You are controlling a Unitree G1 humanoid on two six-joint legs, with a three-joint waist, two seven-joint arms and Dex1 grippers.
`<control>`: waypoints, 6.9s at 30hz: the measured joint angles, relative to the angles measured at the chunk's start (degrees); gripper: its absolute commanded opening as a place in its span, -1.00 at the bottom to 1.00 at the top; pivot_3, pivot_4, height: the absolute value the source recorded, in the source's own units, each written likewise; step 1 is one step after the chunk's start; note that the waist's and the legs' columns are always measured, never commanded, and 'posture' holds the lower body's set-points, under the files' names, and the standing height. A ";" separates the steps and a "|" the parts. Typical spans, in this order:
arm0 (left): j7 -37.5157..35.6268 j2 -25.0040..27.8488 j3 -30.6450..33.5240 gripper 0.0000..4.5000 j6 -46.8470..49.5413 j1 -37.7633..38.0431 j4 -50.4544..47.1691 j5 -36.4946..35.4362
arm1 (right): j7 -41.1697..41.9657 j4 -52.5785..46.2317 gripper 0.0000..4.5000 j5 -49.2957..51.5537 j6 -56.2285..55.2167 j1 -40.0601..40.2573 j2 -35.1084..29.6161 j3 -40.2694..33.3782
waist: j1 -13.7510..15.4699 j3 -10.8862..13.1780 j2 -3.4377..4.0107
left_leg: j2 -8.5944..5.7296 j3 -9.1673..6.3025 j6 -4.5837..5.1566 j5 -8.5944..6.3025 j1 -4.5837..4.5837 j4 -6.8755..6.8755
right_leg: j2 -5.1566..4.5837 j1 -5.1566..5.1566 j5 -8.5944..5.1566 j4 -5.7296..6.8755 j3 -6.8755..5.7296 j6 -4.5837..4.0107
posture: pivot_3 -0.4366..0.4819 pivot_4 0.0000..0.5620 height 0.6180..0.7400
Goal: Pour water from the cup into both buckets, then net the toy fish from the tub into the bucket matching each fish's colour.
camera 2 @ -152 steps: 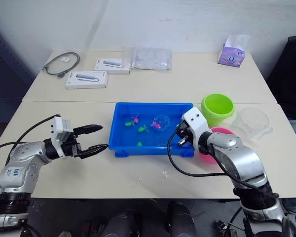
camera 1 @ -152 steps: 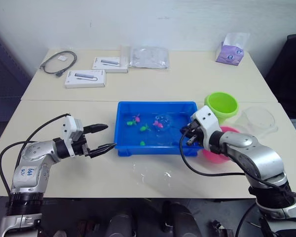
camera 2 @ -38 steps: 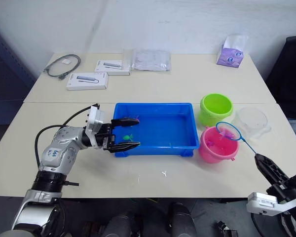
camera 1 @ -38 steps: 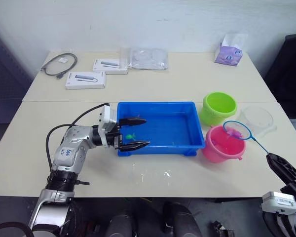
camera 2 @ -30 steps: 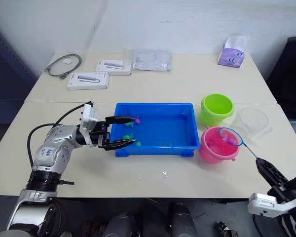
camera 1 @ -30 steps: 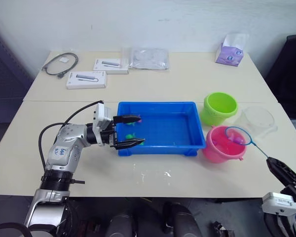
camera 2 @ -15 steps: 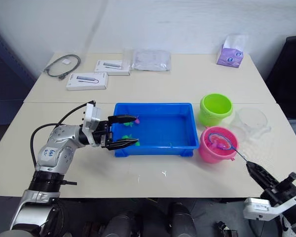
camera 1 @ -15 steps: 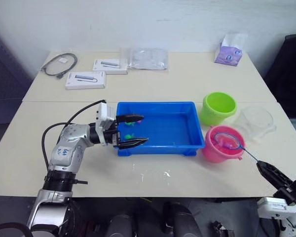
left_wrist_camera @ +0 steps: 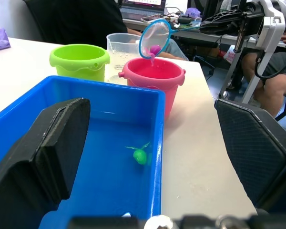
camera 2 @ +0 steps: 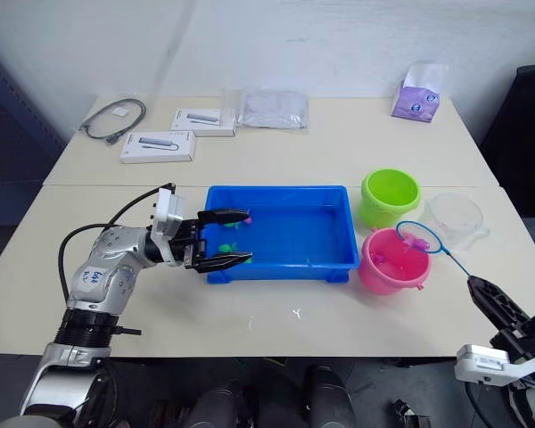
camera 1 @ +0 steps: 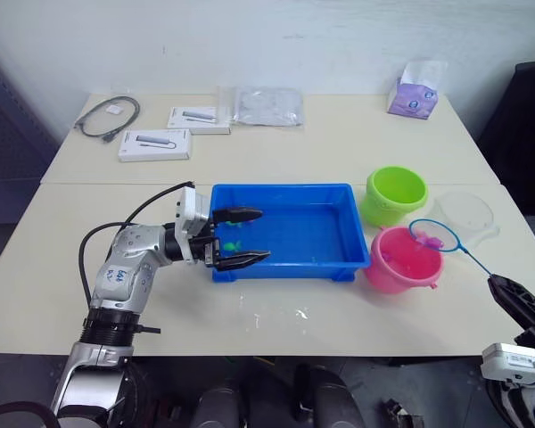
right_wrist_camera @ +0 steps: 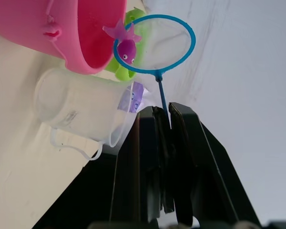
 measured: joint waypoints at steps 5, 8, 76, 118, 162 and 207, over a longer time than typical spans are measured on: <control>0.03 -0.66 -0.04 0.99 -1.12 -0.01 1.18 0.01 | -2.05 1.01 -1.00 -2.73 0.28 -0.56 0.64 2.44 | 0.02 -0.02 -0.04 | 0.00 0.00 0.00 0.00 0.01 0.00 | 0.00 0.01 0.00 0.00 0.00 0.00 | -0.05 -0.47 1.00; 0.06 -0.88 -0.20 0.99 -1.30 -0.02 1.90 0.12 | -2.27 1.26 -1.00 -4.01 0.29 -0.23 1.94 5.55 | 0.01 -0.01 -0.01 | -0.01 0.00 0.00 0.00 -0.02 0.00 | 0.00 -0.02 0.00 0.00 -0.01 0.00 | -0.05 -0.47 1.00; 1.22 -0.99 -0.11 0.99 -3.26 0.10 1.87 0.15 | 7.96 -6.87 -1.00 9.39 8.44 -2.12 7.12 6.69 | 0.00 -0.38 -0.19 | 0.19 0.15 -0.23 -0.07 0.40 -0.19 | 0.11 0.10 -0.13 0.10 0.13 -0.23 | -0.05 -0.47 1.00; 7.79 15.77 18.37 0.99 5.66 20.73 -11.71 -2.75 | 39.82 -5.17 -1.00 77.06 101.67 -68.58 3.23 51.73 | -0.31 -0.33 -0.31 | 0.27 -0.05 -0.07 -0.19 -0.72 0.00 | -0.08 -0.82 -0.04 0.16 -0.56 -0.26 | -0.05 -0.47 1.00; 15.87 21.01 19.64 0.99 16.77 21.01 -15.69 -3.14 | 42.58 2.25 -1.00 63.10 93.14 -71.00 13.60 55.75 | -1.49 -0.32 -0.29 | 0.25 -0.16 -0.16 -0.16 -1.01 0.03 | -0.01 -0.96 -0.04 0.13 -0.74 -0.25 | -0.05 -0.47 1.00; -3.36 2.87 1.84 0.99 1.46 -7.93 7.49 -0.86 | 53.28 -34.12 -1.00 84.51 76.16 -9.19 12.48 -9.07 | 1.52 -0.40 -0.38 | -0.25 -0.27 0.26 0.07 -0.64 0.04 | 0.12 -0.36 0.24 -0.03 -0.99 0.23 | -0.05 -0.47 1.00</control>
